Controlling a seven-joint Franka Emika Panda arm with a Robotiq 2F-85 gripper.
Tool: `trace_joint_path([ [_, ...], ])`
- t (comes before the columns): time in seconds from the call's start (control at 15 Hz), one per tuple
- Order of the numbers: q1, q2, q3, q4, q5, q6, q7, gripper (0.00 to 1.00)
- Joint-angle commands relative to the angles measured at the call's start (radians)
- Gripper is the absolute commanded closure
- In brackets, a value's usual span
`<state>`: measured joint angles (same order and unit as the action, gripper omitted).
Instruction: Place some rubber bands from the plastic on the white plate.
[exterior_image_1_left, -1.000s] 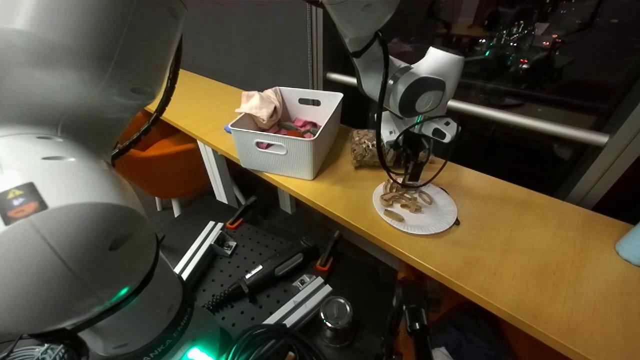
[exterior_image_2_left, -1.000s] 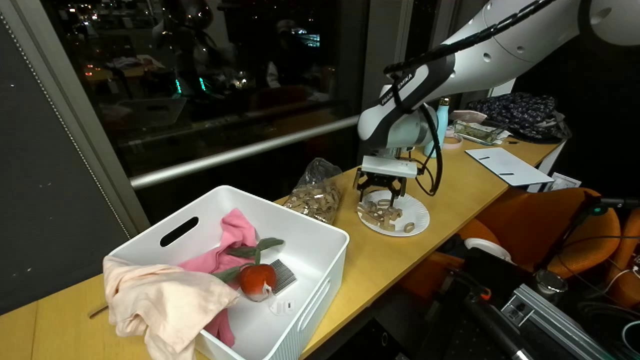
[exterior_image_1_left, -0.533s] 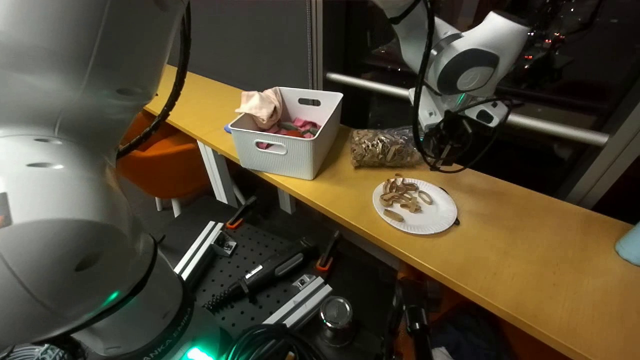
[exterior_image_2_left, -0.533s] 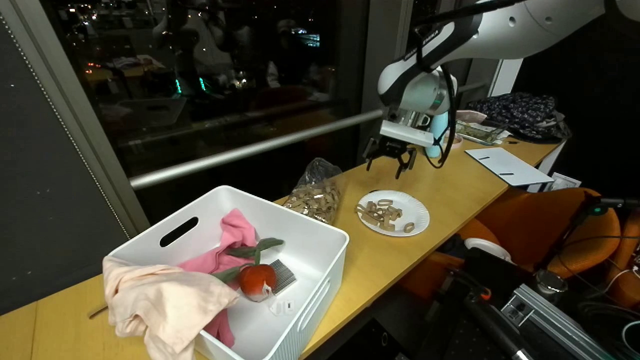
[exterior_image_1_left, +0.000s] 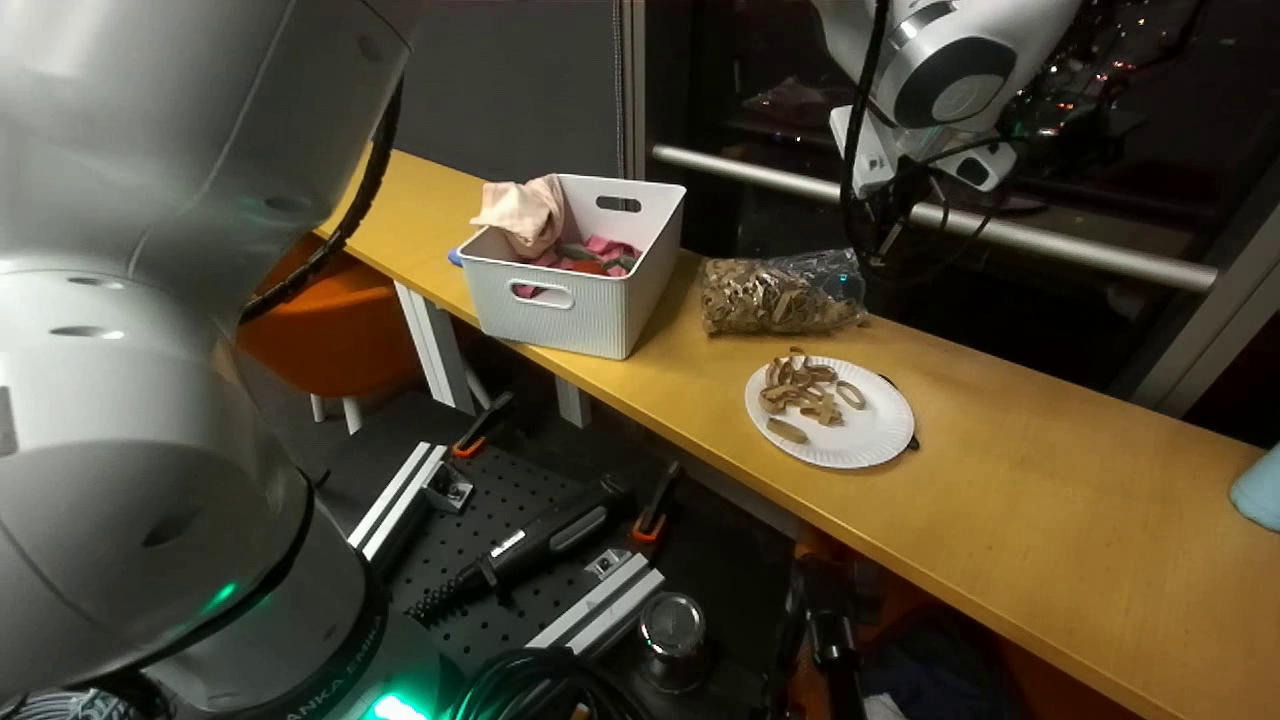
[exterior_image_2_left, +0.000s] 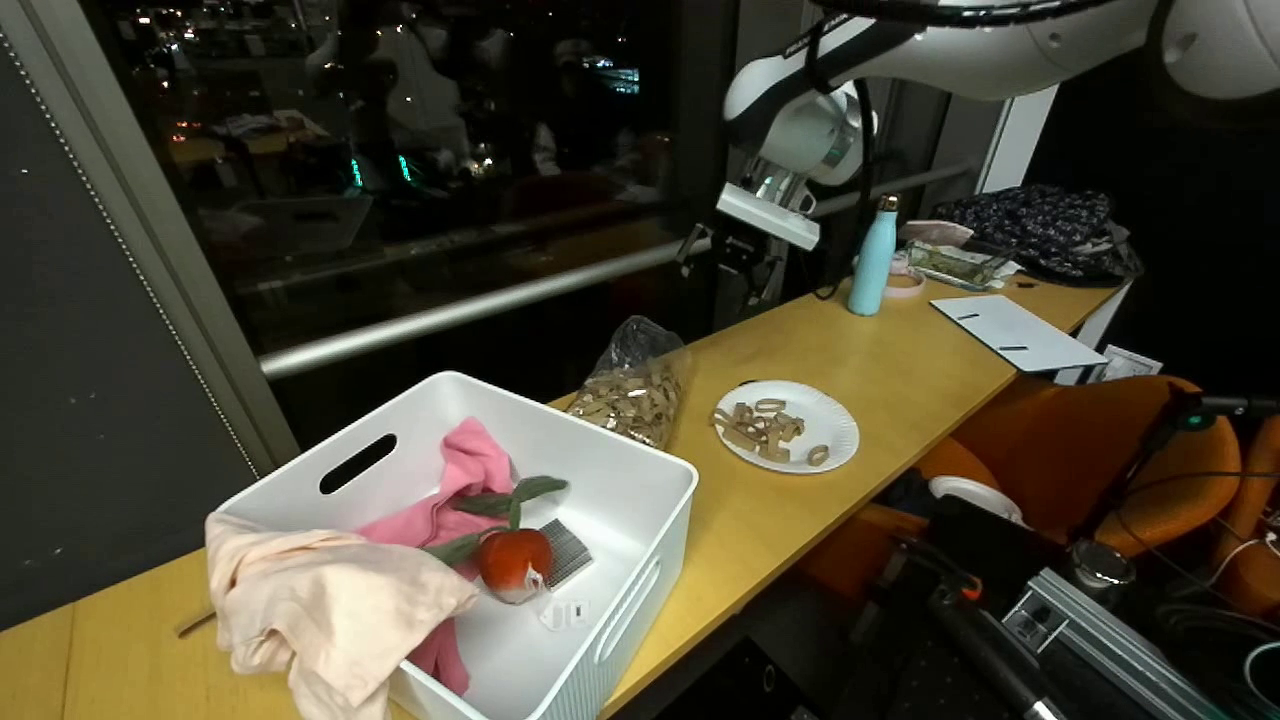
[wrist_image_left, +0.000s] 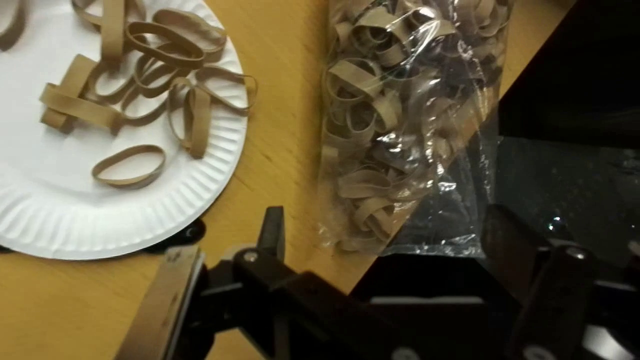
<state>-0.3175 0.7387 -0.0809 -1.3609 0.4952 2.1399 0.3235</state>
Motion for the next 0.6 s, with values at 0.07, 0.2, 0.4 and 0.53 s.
trace_joint_path([
  [0.07,0.072,0.129,-0.008,0.194,-0.063,-0.048,0.112,0.00],
  [0.2,0.097,0.169,-0.024,0.246,-0.105,-0.063,0.173,0.00],
  [0.4,0.111,0.230,-0.041,0.338,-0.163,-0.115,0.243,0.00],
  [0.53,0.115,0.282,-0.051,0.412,-0.192,-0.149,0.287,0.00],
])
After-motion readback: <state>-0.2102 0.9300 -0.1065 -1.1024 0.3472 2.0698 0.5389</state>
